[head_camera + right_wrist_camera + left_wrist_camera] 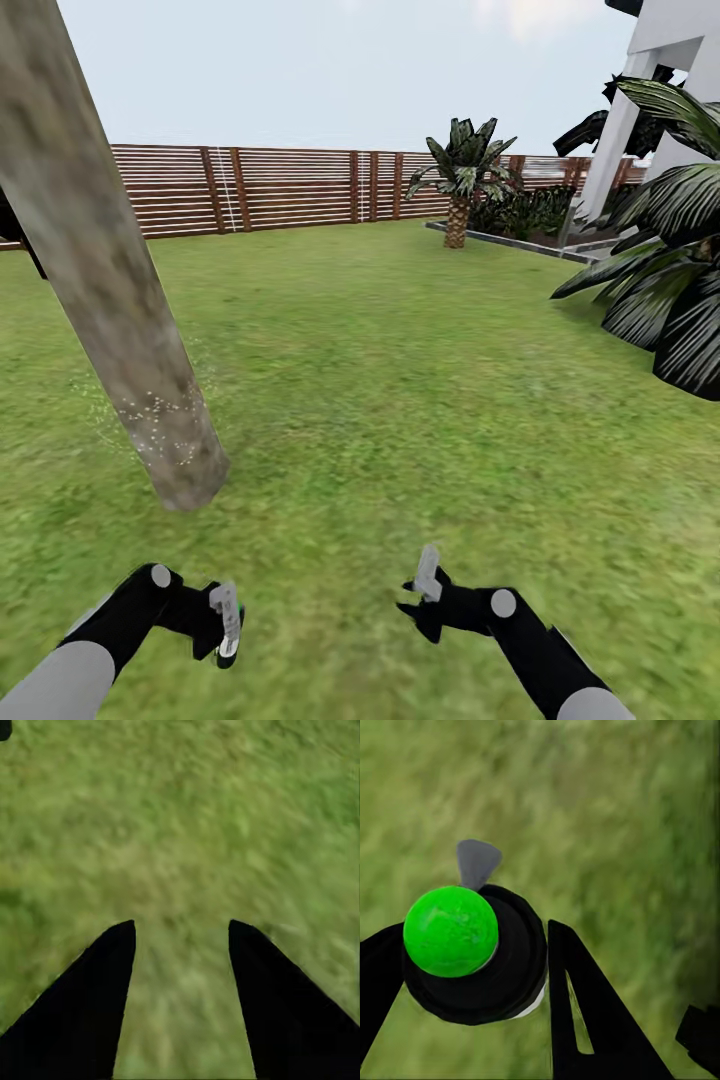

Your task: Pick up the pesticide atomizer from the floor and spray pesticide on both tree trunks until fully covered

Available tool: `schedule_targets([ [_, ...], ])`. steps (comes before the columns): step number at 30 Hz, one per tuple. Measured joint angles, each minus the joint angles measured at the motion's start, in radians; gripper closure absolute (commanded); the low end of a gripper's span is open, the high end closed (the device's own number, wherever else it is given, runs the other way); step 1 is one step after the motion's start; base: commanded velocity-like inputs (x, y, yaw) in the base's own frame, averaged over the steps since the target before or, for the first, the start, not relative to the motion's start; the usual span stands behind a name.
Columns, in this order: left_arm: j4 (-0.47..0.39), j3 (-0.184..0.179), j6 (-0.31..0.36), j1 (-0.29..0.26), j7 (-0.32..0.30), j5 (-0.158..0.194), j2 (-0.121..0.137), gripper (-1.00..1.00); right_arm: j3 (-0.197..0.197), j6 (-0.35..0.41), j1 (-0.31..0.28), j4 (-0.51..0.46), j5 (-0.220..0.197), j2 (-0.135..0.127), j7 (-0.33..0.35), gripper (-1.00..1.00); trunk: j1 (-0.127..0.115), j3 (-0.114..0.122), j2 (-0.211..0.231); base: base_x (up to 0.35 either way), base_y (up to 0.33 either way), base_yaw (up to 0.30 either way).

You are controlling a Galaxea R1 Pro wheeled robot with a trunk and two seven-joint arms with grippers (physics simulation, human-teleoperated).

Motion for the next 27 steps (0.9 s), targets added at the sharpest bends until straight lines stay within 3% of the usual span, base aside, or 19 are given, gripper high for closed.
schedule_targets([
  [3,0.001,-0.009,-0.004,0.001,0.0,-0.004,-0.028,1.0,0.019,0.0,0.0,-0.002,0.001,0.02,0.058,1.0,0.0,0.0,0.0,0.0,0.0,0.0],
  [6,0.003,-0.025,-0.001,0.001,0.001,-0.053,-0.064,1.0,0.021,0.0,0.0,-0.007,0.003,0.045,0.09,1.0,0.0,0.0,0.0,0.0,0.0,0.0],
  [9,0.004,-0.037,0.001,0.002,0.001,-0.083,-0.117,1.0,0.022,0.0,0.0,-0.036,0.003,0.076,0.113,1.0,0.0,0.0,0.0,0.0,0.0,0.0],
  [11,0.008,-0.051,0.002,0.002,0.004,-0.104,-0.134,1.0,0.022,0.001,0.0,-0.057,0.003,0.086,0.136,1.0,0.0,0.0,0.0,0.0,0.0,0.0],
  [23,0.0,-0.065,0.002,0.0,0.007,-0.112,-0.228,1.0,0.026,0.001,0.0,-0.066,0.004,0.11,0.145,1.0,0.0,0.0,0.0,0.0,0.0,0.0],
  [27,-0.002,-0.065,0.002,-0.003,0.009,-0.113,-0.244,1.0,0.026,0.001,0.0,-0.066,0.004,0.11,0.145,1.0,0.0,0.0,0.0,0.0,0.0,0.0],
])
